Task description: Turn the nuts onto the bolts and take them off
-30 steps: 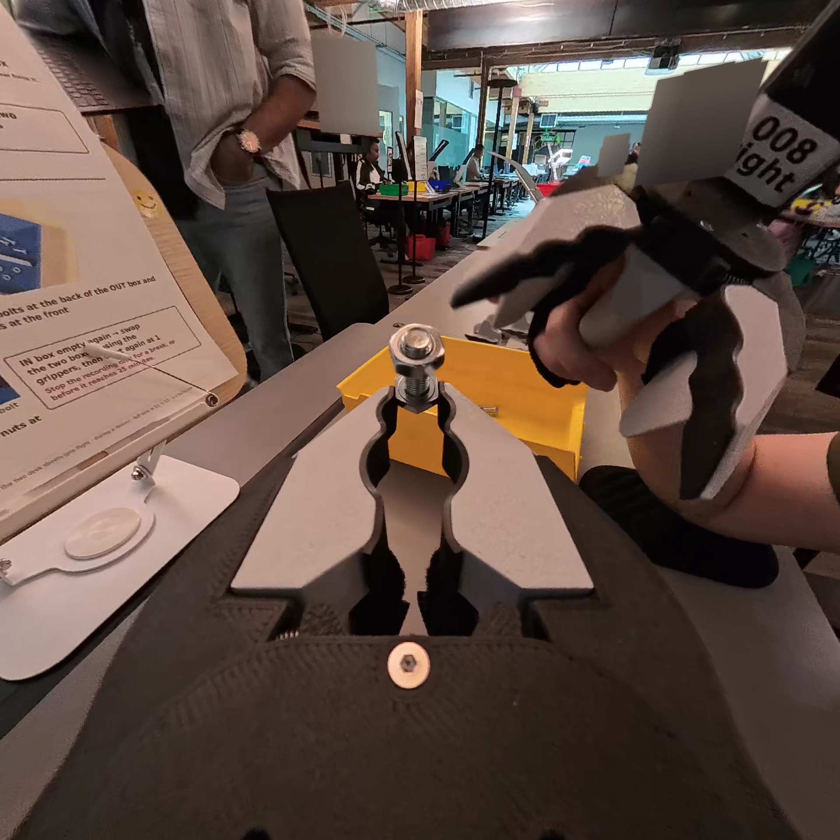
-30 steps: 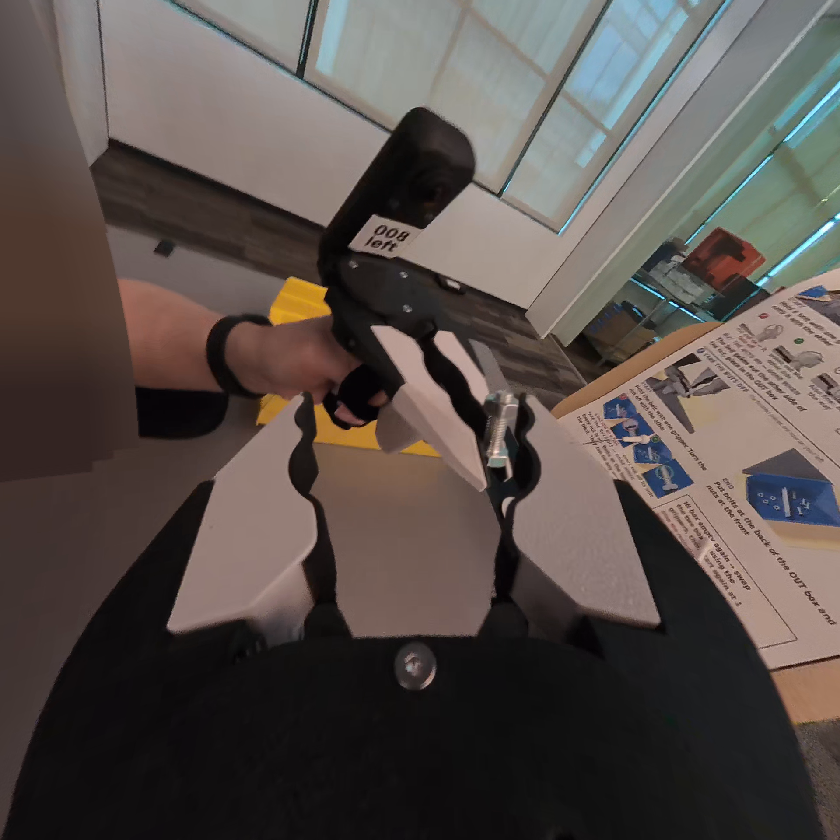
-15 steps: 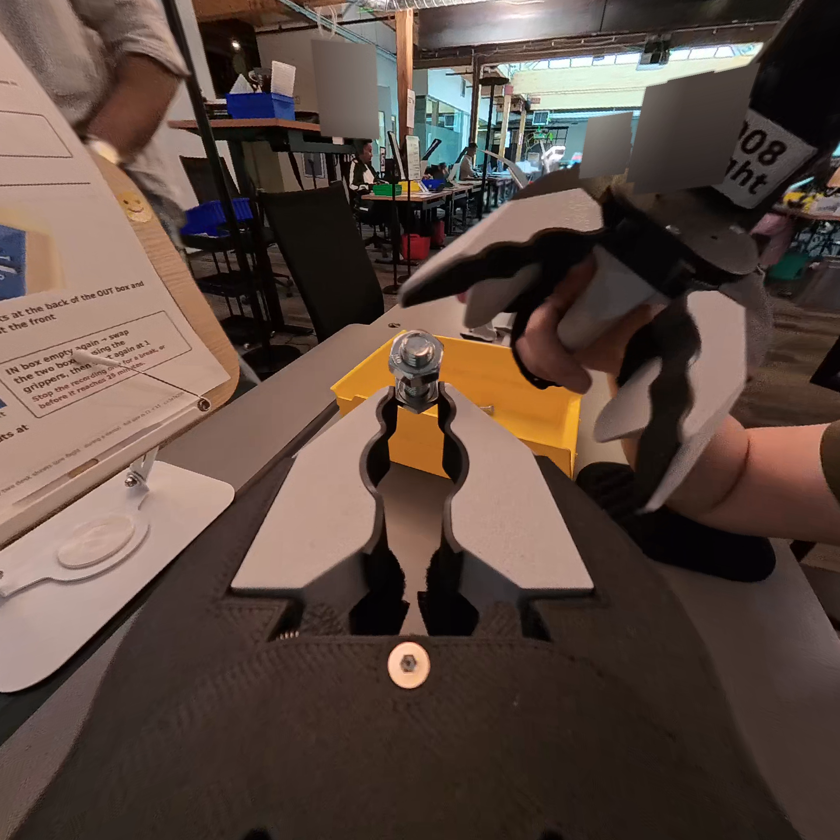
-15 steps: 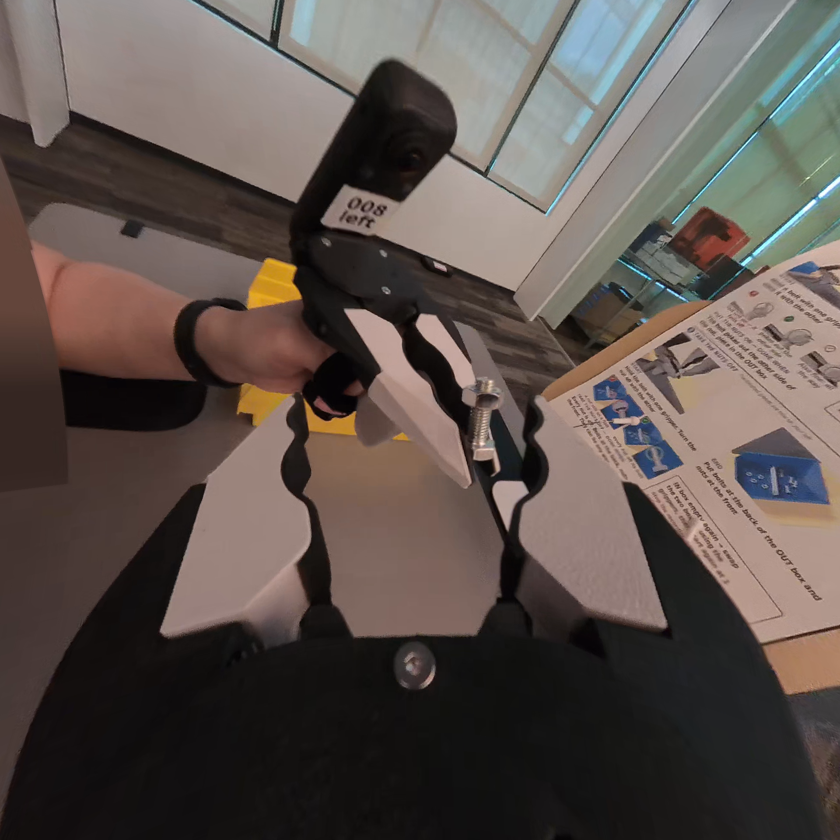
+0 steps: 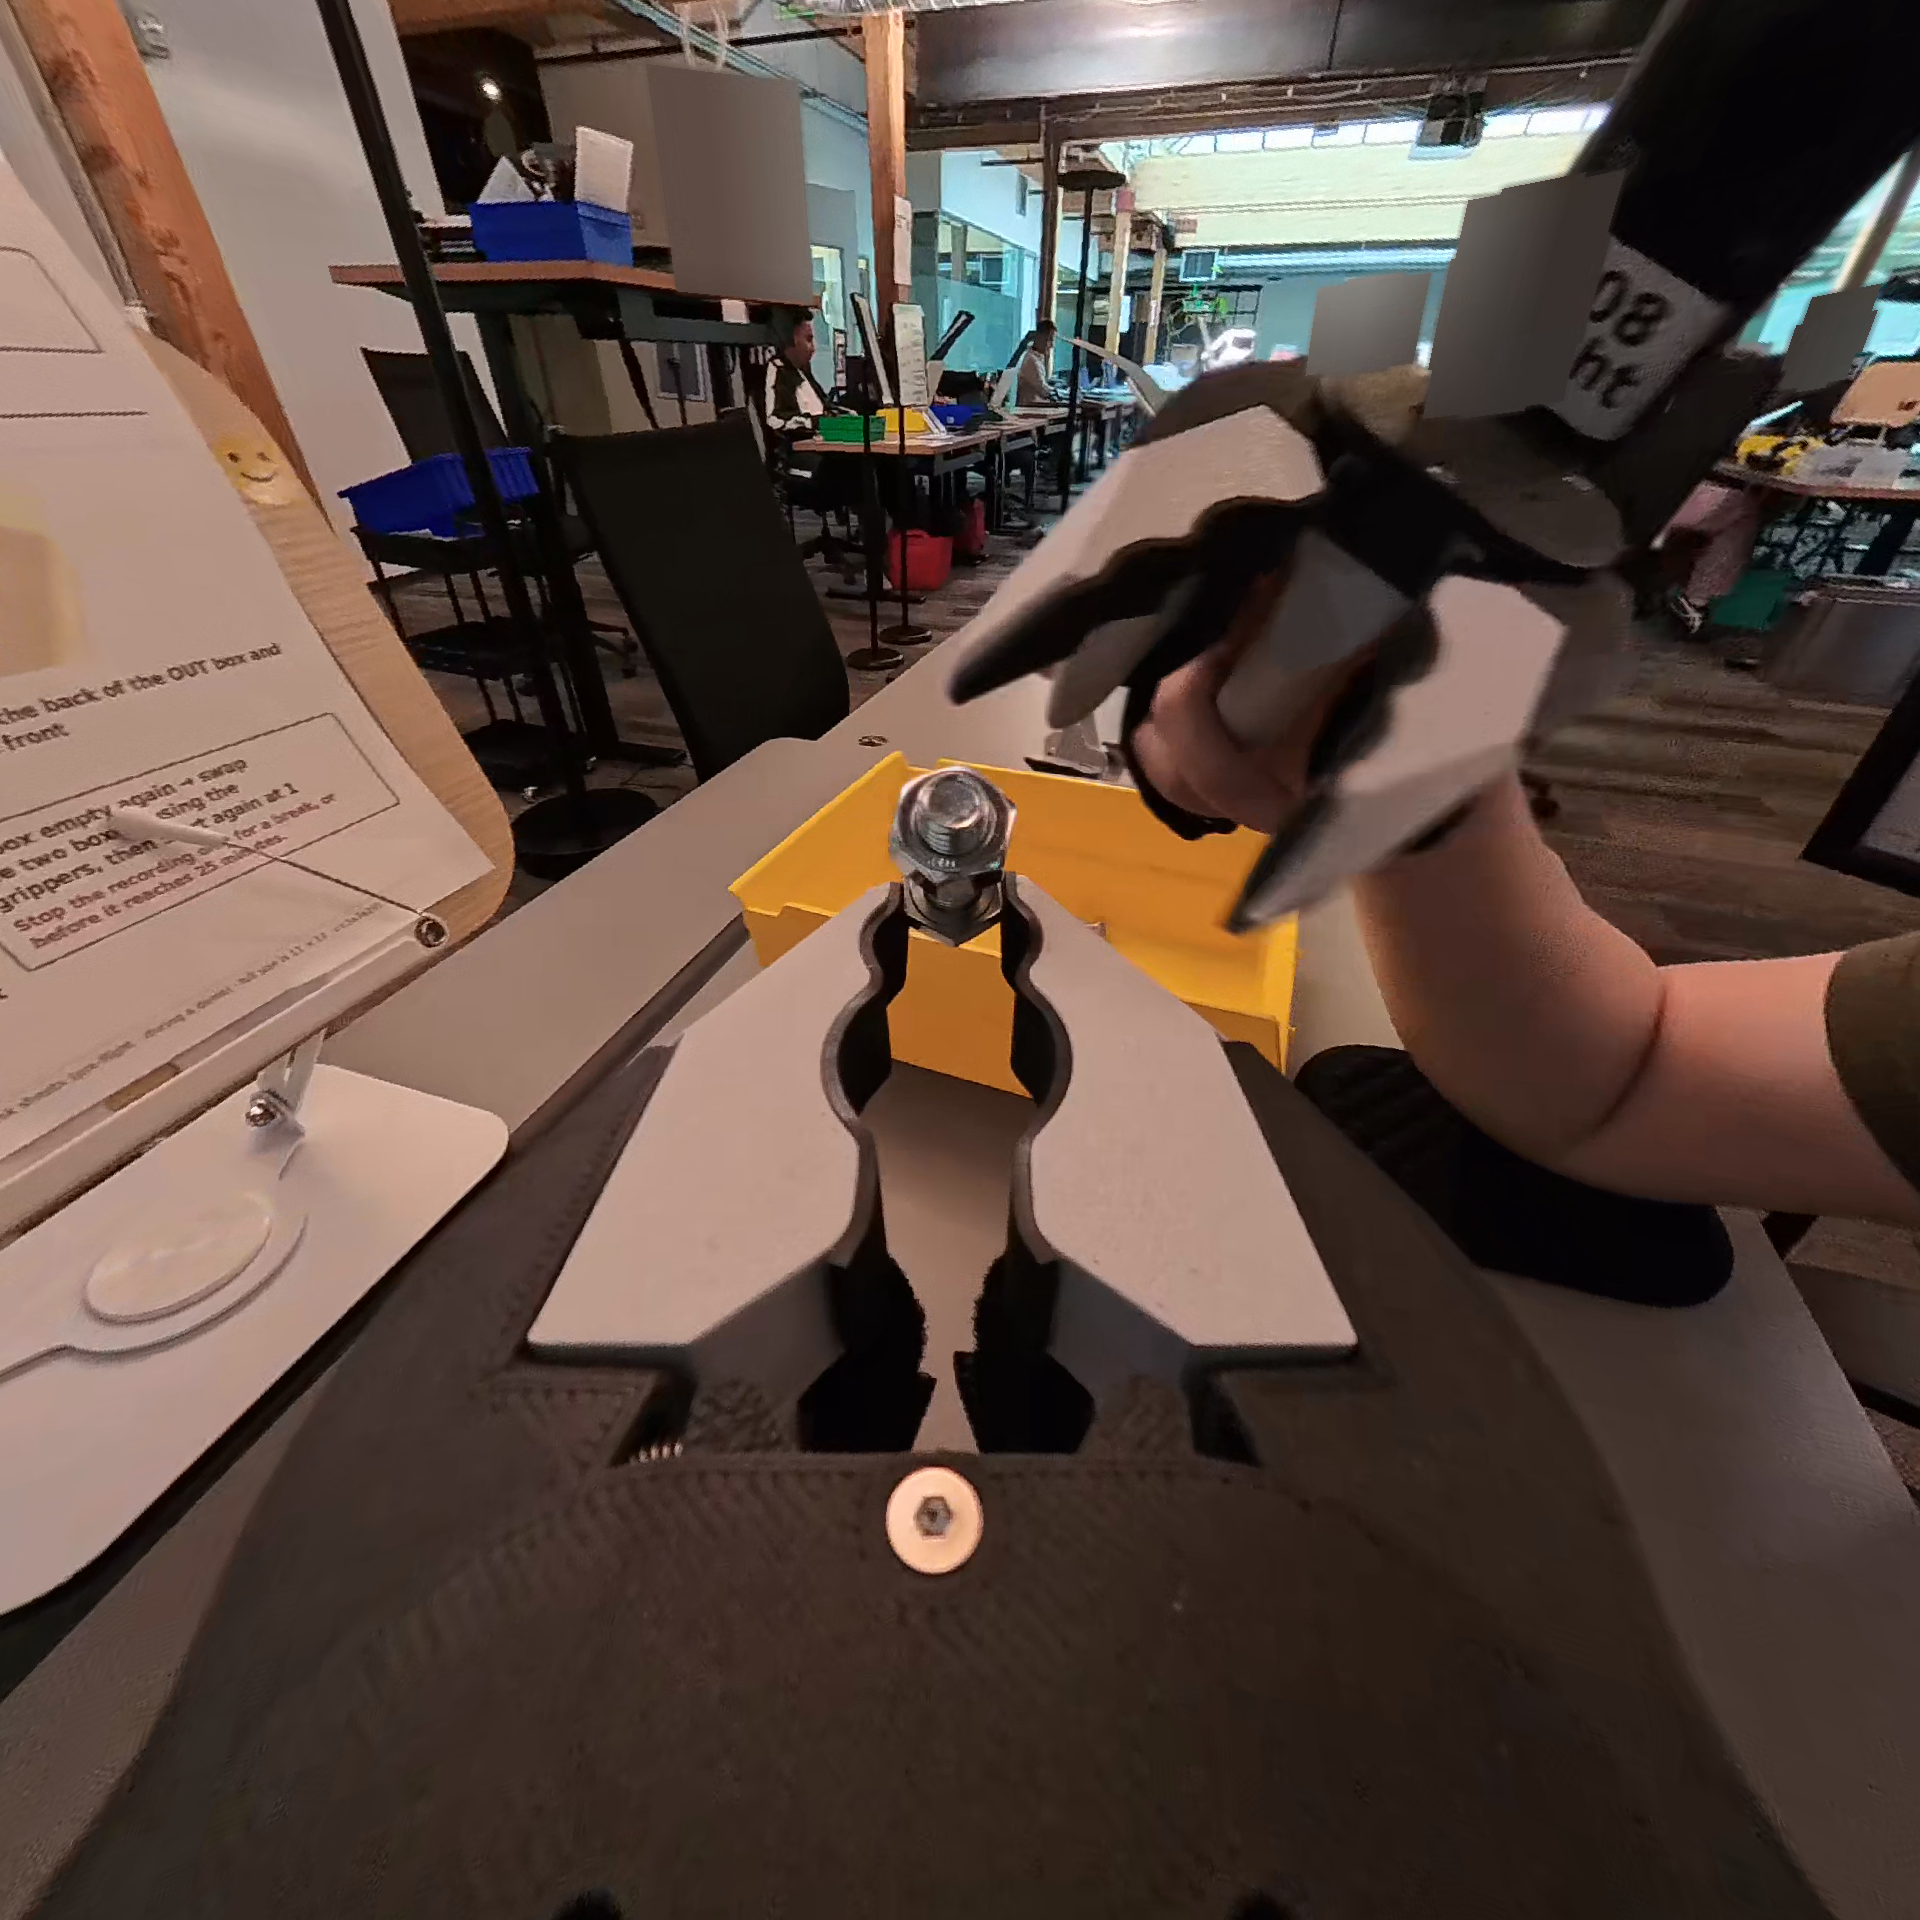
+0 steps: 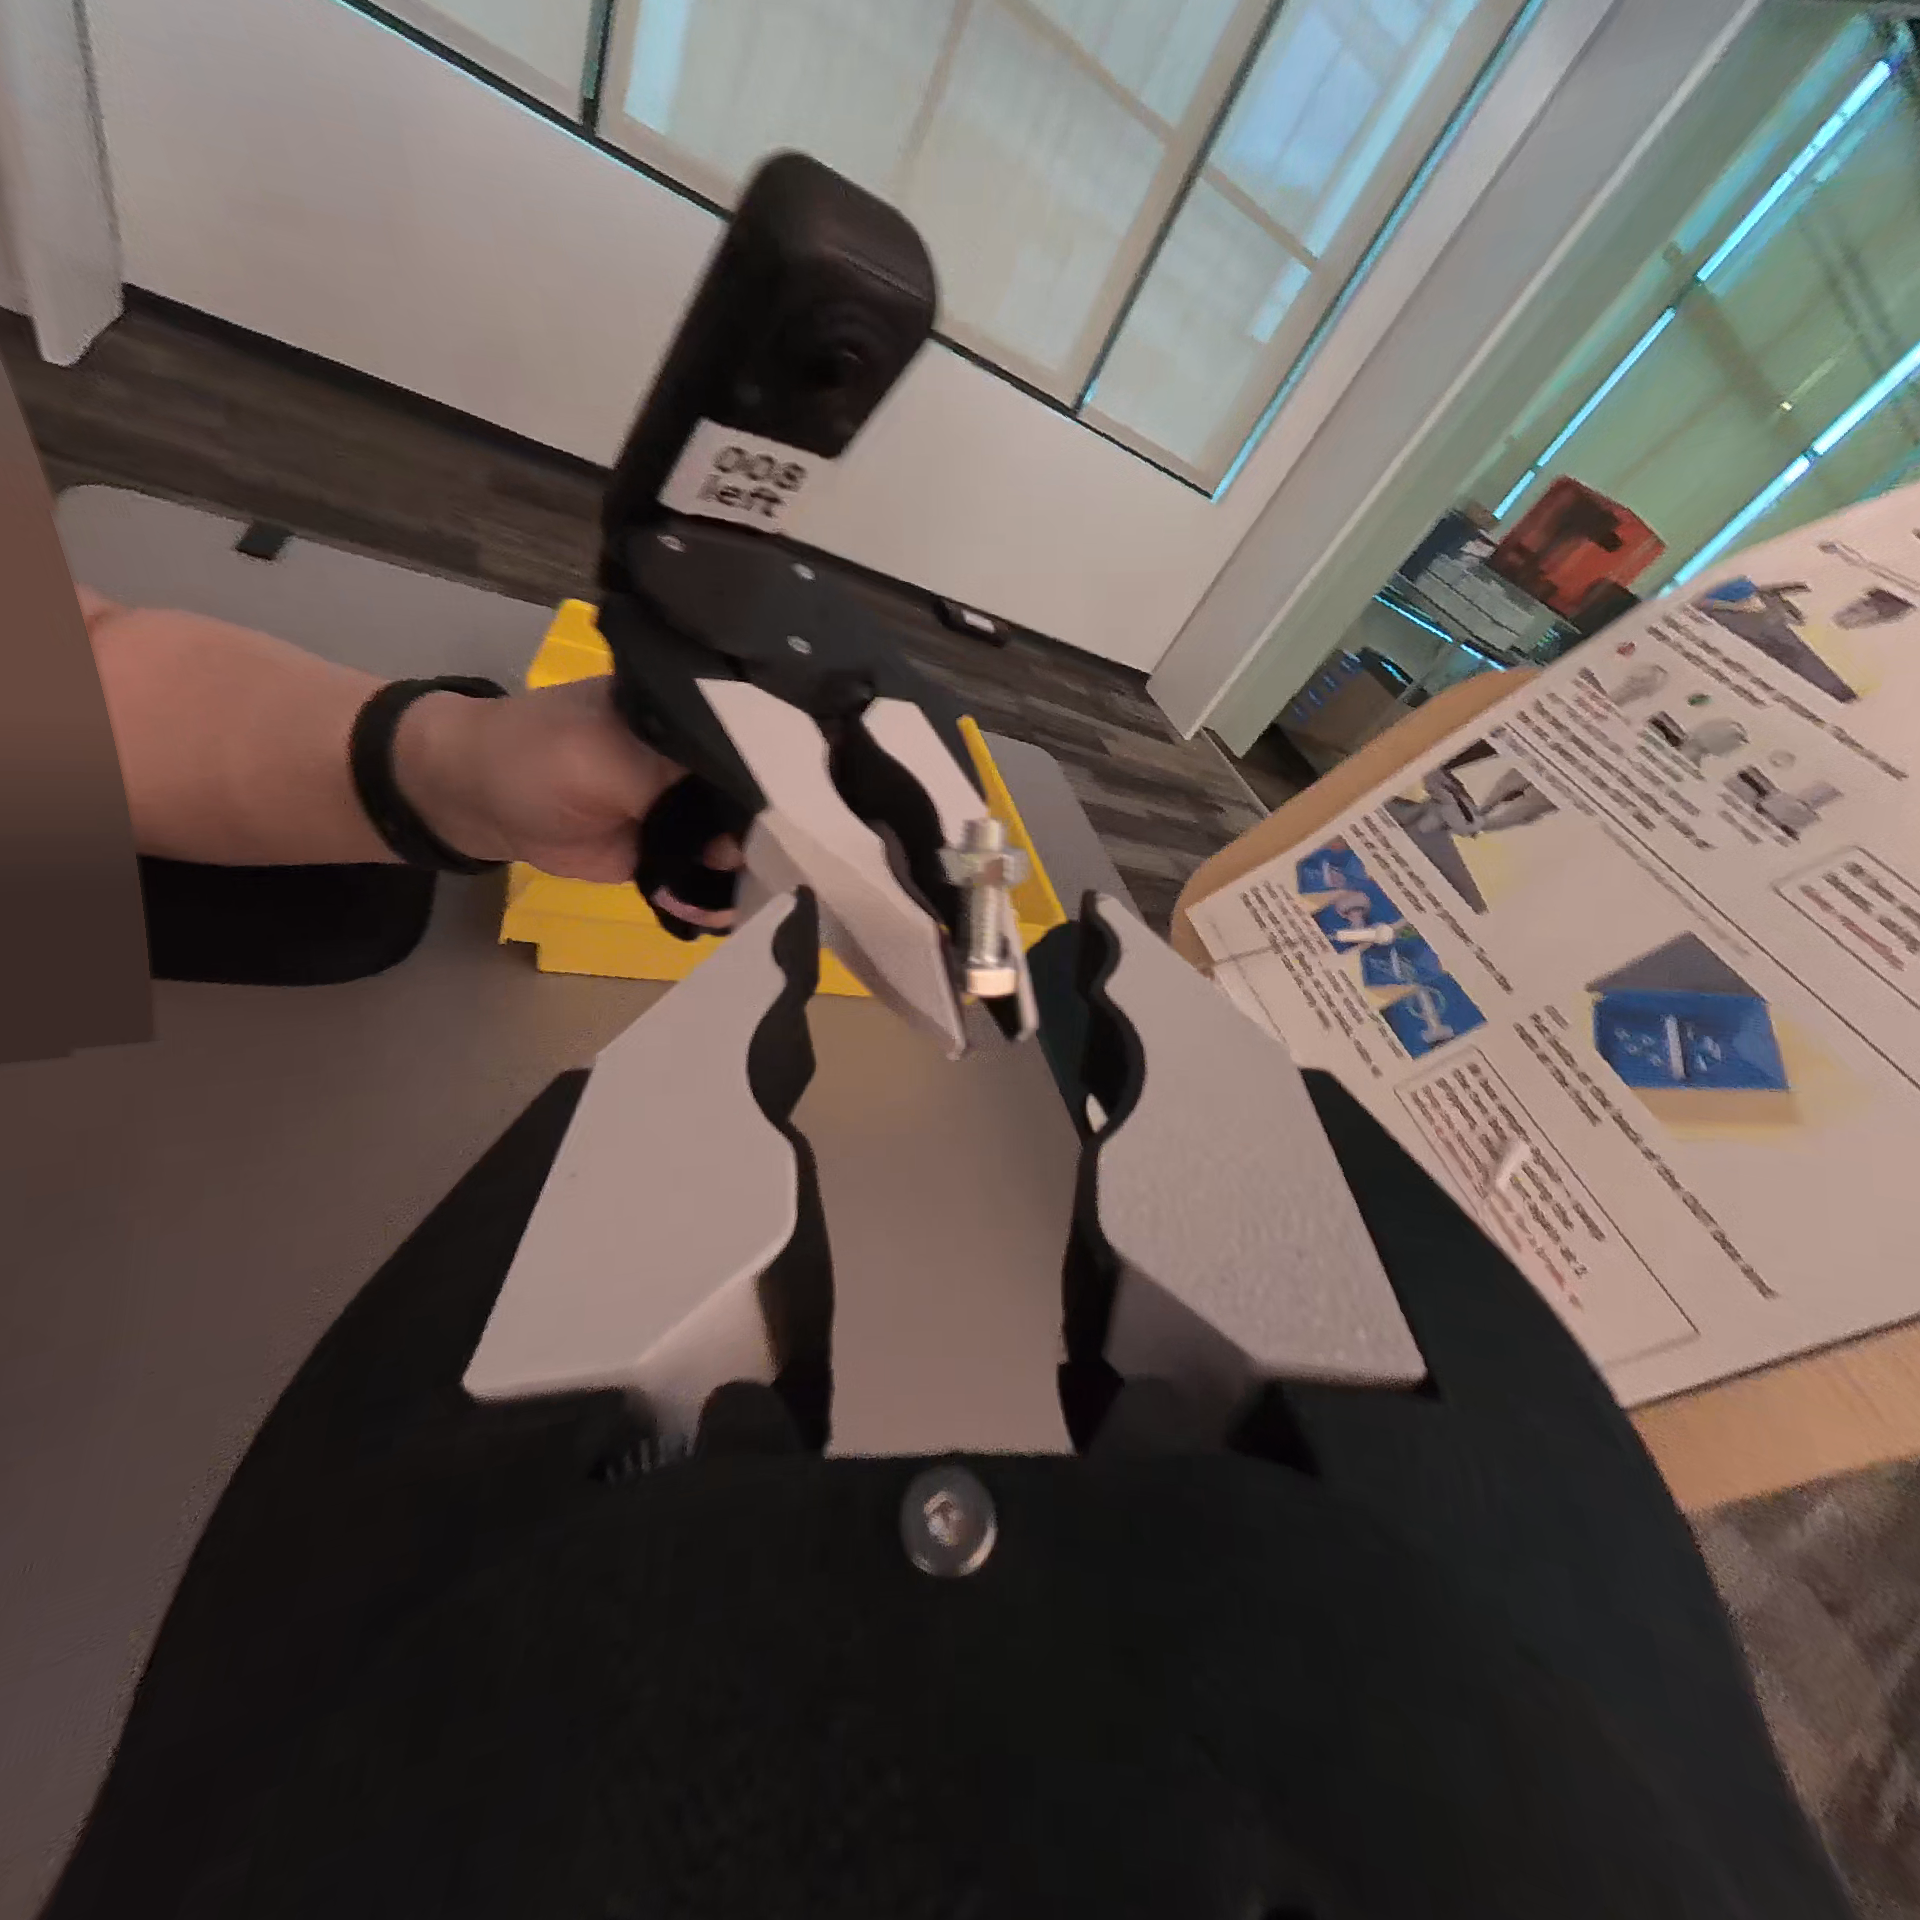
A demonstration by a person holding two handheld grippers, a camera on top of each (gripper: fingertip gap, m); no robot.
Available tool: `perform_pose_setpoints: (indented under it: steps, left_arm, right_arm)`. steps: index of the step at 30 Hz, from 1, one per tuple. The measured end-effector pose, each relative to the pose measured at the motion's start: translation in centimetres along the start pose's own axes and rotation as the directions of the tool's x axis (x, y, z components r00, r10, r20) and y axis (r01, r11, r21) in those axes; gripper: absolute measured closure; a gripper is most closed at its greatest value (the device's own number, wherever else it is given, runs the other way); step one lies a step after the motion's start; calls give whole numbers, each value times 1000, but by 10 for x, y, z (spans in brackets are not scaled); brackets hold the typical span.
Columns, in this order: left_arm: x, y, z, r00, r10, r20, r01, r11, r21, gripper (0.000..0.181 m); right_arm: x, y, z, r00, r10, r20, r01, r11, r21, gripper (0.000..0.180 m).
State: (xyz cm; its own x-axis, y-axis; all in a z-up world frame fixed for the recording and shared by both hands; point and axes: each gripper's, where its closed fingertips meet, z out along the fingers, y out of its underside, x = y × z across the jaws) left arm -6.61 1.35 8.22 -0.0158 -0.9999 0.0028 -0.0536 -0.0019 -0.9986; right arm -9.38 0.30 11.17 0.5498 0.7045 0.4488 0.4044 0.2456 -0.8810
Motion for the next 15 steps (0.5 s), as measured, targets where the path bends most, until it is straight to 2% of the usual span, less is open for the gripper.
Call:
perform_pose_setpoints:
  steps: [3, 10, 13, 15]
  left_arm:
    - [4, 1, 1, 1000, 9, -14, -9, 1000, -7, 165]
    - [11, 5, 4, 998, 36, -47, -38, 999, -33, 165]
    - [15, 6, 5, 996, 59, -60, -62, 997, -40, 165]
    - [17, 7, 5, 996, 61, -72, -65, 997, -49, 165]
  right_arm:
    - [10, 6, -1, 996, 86, 15, -86, 996, 22, 150]
    - [7, 15, 6, 988, 138, 67, -140, 990, 14, 157]
    - [-2, 16, 6, 970, 183, 158, -188, 982, 20, 171]
    - [-4, 16, 5, 957, 210, 198, -219, 976, 22, 172]
